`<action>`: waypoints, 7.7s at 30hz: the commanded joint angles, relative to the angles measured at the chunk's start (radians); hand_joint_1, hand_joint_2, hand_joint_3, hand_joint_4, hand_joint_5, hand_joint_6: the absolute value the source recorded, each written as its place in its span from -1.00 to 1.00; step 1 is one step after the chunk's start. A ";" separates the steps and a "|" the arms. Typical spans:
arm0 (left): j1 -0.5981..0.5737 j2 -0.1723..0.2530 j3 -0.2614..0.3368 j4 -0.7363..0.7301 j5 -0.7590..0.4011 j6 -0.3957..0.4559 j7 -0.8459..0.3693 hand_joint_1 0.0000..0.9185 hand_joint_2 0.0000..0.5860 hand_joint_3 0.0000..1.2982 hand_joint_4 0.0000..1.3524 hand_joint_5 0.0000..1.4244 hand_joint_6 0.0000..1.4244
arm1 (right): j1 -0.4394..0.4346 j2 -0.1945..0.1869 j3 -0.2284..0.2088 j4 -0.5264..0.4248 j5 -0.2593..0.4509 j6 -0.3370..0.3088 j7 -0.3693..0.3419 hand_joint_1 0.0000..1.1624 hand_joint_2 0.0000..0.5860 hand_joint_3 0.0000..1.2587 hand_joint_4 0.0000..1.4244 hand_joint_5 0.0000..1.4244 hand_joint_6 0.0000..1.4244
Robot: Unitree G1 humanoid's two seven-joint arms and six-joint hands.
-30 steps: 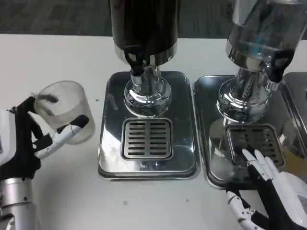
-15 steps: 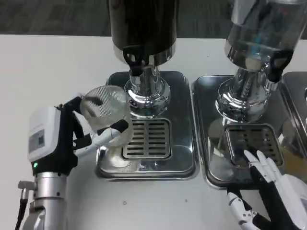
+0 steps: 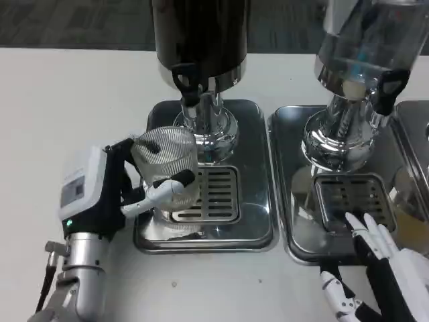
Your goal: Grasp the cup under the faucet to collect the drink, then remove the cup.
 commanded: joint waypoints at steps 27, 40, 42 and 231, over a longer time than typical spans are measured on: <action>-0.041 -0.011 -0.107 -0.004 0.014 0.013 -0.084 -0.81 -0.76 -0.39 -0.34 0.04 0.33 | 0.035 0.032 0.011 -0.022 -0.007 -0.010 -0.031 -0.58 0.73 -0.79 -1.00 -1.00 -0.79; -0.017 0.014 -0.104 -0.029 0.015 0.011 -0.096 -0.89 -0.77 -0.55 -0.62 -0.28 -0.29 | 0.003 0.025 0.013 0.002 0.011 -0.011 -0.015 -0.58 0.73 -0.77 -1.00 -1.00 -0.79; -0.005 0.022 -0.099 -0.050 0.012 0.006 -0.096 -0.92 -0.78 -0.59 -0.65 -0.31 -0.34 | -0.004 0.024 0.013 0.008 0.017 -0.011 -0.012 -0.58 0.73 -0.77 -1.00 -1.00 -0.79; -0.578 0.092 0.434 0.119 -0.832 0.346 -1.986 -1.00 -0.90 -0.59 -0.71 -0.67 -0.84 | -0.105 0.136 0.154 0.129 0.033 0.108 -0.067 -0.57 0.73 -0.63 -0.95 -1.00 -0.87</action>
